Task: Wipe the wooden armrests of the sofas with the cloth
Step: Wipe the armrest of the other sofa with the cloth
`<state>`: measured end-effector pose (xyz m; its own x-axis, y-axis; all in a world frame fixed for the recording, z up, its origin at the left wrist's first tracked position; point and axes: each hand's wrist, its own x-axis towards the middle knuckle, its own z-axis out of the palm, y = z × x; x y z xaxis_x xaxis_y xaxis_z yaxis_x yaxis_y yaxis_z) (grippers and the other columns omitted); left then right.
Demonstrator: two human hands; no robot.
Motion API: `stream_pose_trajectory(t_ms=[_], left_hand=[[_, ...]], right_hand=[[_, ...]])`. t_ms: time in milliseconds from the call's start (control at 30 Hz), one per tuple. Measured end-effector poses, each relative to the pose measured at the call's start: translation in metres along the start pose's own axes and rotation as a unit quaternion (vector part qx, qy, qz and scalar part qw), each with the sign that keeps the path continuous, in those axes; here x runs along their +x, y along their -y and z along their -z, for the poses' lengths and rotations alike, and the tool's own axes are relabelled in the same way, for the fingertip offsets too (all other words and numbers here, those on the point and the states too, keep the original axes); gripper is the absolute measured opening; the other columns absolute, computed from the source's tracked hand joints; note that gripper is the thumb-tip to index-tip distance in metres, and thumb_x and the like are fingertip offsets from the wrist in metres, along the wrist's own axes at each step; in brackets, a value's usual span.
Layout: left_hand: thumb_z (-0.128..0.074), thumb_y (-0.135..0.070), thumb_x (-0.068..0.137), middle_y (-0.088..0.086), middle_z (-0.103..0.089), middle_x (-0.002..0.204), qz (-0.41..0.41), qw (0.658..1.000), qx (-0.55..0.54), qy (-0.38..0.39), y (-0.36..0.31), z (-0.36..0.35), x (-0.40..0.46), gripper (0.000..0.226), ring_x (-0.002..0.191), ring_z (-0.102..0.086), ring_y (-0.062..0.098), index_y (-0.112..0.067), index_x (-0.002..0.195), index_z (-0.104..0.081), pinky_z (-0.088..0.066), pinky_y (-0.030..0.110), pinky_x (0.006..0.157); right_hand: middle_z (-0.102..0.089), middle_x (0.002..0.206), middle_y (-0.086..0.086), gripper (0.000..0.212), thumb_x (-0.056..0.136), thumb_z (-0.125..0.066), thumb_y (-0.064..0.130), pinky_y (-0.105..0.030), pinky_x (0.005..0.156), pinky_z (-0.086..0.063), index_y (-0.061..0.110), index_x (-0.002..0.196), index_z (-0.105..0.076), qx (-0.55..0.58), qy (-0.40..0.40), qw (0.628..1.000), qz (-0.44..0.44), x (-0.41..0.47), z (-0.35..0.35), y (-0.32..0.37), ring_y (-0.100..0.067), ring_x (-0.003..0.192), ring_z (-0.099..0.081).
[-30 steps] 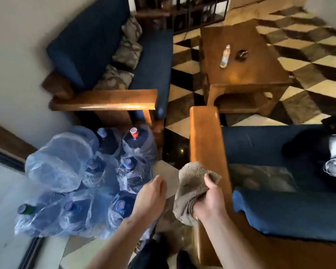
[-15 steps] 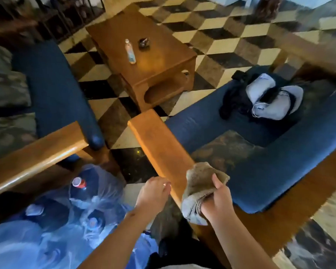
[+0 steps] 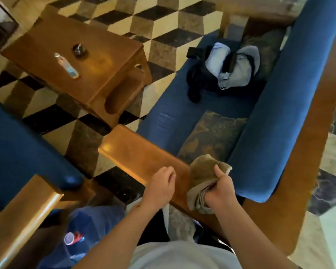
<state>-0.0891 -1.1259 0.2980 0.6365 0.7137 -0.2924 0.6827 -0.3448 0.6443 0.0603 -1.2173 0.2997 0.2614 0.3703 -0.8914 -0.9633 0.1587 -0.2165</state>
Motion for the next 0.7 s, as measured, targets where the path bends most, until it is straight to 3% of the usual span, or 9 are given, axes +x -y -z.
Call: stream_pose_trajectory(t_ms=[133, 233, 300, 400, 467, 533, 567, 633, 700], left_hand=[[-0.044, -0.025, 0.103, -0.001, -0.049, 0.069, -0.035, 0.997, 0.010, 0.073, 0.040, 0.010, 0.037, 0.031, 0.064, -0.049, 0.018, -0.019, 0.073, -0.042, -0.039, 0.043, 0.059], [-0.044, -0.034, 0.106, -0.012, -0.049, 0.062, -0.091, 0.983, 0.043, 0.157, 0.073, 0.018, 0.058, 0.037, 0.058, -0.052, 0.007, -0.029, 0.069, -0.041, -0.031, 0.020, 0.053], [-0.043, -0.035, 0.106, -0.020, -0.054, 0.067, -0.104, 0.972, 0.071, 0.200, 0.091, 0.019, 0.070, 0.034, 0.056, -0.052, -0.002, -0.029, 0.073, -0.047, -0.034, 0.013, 0.056], [-0.041, -0.029, 0.105, -0.011, -0.058, 0.069, -0.128, 0.947, 0.111, 0.274, 0.098, 0.016, 0.083, 0.031, 0.058, -0.054, 0.004, -0.023, 0.076, -0.048, -0.034, 0.027, 0.054], [-0.045, -0.028, 0.101, -0.004, -0.060, 0.070, -0.158, 0.921, 0.136, 0.329, 0.094, 0.008, 0.081, 0.024, 0.063, -0.058, 0.017, -0.022, 0.078, -0.051, -0.042, 0.035, 0.053], [-0.049, -0.027, 0.098, -0.004, -0.064, 0.080, -0.192, 0.900, 0.155, 0.360, 0.083, -0.003, 0.074, 0.017, 0.074, -0.061, 0.019, -0.021, 0.085, -0.058, -0.051, 0.038, 0.064], [-0.050, -0.026, 0.097, -0.004, -0.065, 0.087, -0.212, 0.892, 0.165, 0.364, 0.078, -0.008, 0.071, 0.013, 0.082, -0.062, 0.019, -0.021, 0.092, -0.061, -0.053, 0.039, 0.071], [-0.053, -0.027, 0.096, -0.003, -0.064, 0.102, -0.257, 0.880, 0.195, 0.348, 0.073, -0.023, 0.067, 0.015, 0.096, -0.059, 0.021, -0.022, 0.107, -0.062, -0.052, 0.040, 0.082], [-0.057, -0.035, 0.095, -0.002, -0.061, 0.115, -0.294, 0.869, 0.237, 0.320, 0.078, -0.035, 0.068, 0.029, 0.107, -0.056, 0.022, -0.023, 0.122, -0.058, -0.049, 0.039, 0.089]], right_hand=[[-0.067, 0.127, -0.016, 0.034, 0.104, -0.052, 0.034, -0.060, 0.111, -0.039, 0.013, 0.128, -0.062, 0.059, -0.044, 0.997, 0.017, 0.021, -0.011, -0.034, -0.043, 0.122, -0.058], [-0.076, 0.102, -0.022, 0.035, 0.105, -0.050, 0.036, -0.059, 0.087, -0.048, 0.006, 0.108, -0.067, 0.139, -0.092, 0.985, 0.041, 0.023, -0.012, -0.069, -0.042, 0.106, -0.063], [-0.079, 0.091, -0.021, 0.037, 0.105, -0.047, 0.035, -0.059, 0.090, -0.047, 0.004, 0.107, -0.068, 0.194, -0.109, 0.972, 0.074, 0.019, -0.006, -0.091, -0.041, 0.103, -0.063], [-0.076, 0.105, -0.020, 0.039, 0.105, -0.048, 0.036, -0.058, 0.105, -0.043, 0.004, 0.119, -0.066, 0.257, -0.160, 0.948, 0.101, 0.013, 0.007, -0.116, -0.040, 0.110, -0.063], [-0.077, 0.101, -0.019, 0.038, 0.104, -0.052, 0.037, -0.054, 0.090, -0.052, 0.006, 0.122, -0.065, 0.285, -0.208, 0.928, 0.120, 0.002, 0.020, -0.132, -0.037, 0.104, -0.067], [-0.078, 0.089, -0.015, 0.037, 0.103, -0.054, 0.037, -0.046, 0.073, -0.054, 0.007, 0.122, -0.065, 0.292, -0.263, 0.908, 0.142, -0.009, 0.036, -0.142, -0.031, 0.090, -0.070], [-0.077, 0.090, -0.013, 0.037, 0.103, -0.055, 0.038, -0.043, 0.071, -0.054, 0.008, 0.123, -0.064, 0.285, -0.293, 0.899, 0.155, -0.010, 0.043, -0.145, -0.030, 0.085, -0.069], [-0.072, 0.101, -0.012, 0.038, 0.101, -0.059, 0.040, -0.043, 0.080, -0.056, 0.013, 0.127, -0.062, 0.237, -0.360, 0.885, 0.177, -0.004, 0.056, -0.149, -0.029, 0.087, -0.068], [-0.068, 0.113, -0.007, 0.039, 0.100, -0.059, 0.041, -0.047, 0.099, -0.051, 0.019, 0.132, -0.059, 0.125, -0.433, 0.871, 0.196, 0.017, 0.061, -0.151, -0.028, 0.102, -0.066]])
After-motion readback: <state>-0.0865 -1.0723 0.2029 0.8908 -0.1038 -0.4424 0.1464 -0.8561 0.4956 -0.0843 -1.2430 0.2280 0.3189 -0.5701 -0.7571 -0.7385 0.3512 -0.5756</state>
